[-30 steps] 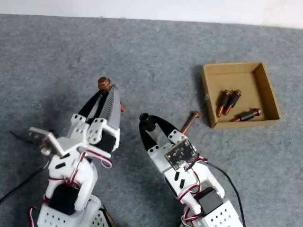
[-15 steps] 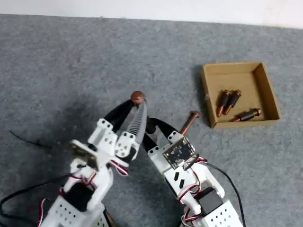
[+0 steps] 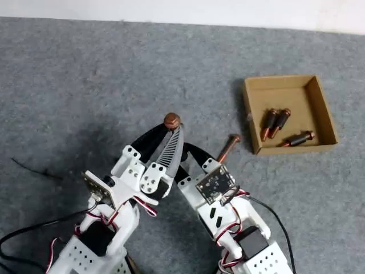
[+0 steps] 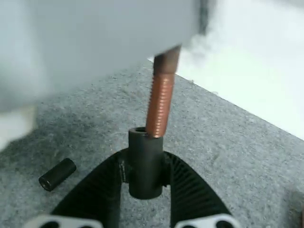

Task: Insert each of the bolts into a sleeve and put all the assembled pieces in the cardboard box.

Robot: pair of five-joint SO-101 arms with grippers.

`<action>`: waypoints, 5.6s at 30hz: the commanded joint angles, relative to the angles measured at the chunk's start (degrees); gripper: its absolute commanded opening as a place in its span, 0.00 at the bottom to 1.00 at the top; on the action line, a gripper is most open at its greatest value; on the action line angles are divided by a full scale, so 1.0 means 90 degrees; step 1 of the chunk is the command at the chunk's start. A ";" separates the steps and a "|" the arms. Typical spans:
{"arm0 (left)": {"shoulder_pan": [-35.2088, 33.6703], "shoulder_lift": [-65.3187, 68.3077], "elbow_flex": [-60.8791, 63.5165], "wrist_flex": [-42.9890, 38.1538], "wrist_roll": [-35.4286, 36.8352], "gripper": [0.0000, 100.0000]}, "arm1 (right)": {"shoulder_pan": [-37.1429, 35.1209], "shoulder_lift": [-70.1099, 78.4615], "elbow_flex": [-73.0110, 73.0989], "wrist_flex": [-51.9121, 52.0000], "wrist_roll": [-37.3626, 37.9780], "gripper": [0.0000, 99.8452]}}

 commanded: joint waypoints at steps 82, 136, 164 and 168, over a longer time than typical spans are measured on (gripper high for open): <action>-0.2476 -0.0034 -0.0112 0.2178 0.2960 0.33 | 0.1314 -0.0073 0.0904 -0.0024 0.0020 0.01; -0.2486 0.0024 0.0142 0.2002 0.1582 0.01 | 0.5856 0.9529 -0.5748 -0.1538 -0.3888 0.01; -0.2466 0.0024 0.0142 0.1993 0.1582 0.01 | 0.5924 1.1346 -0.6276 -0.1880 -0.3897 0.21; -0.2466 0.0024 0.0142 0.1993 0.1582 0.01 | 0.5915 1.1306 -0.6276 -0.1851 -0.3897 0.21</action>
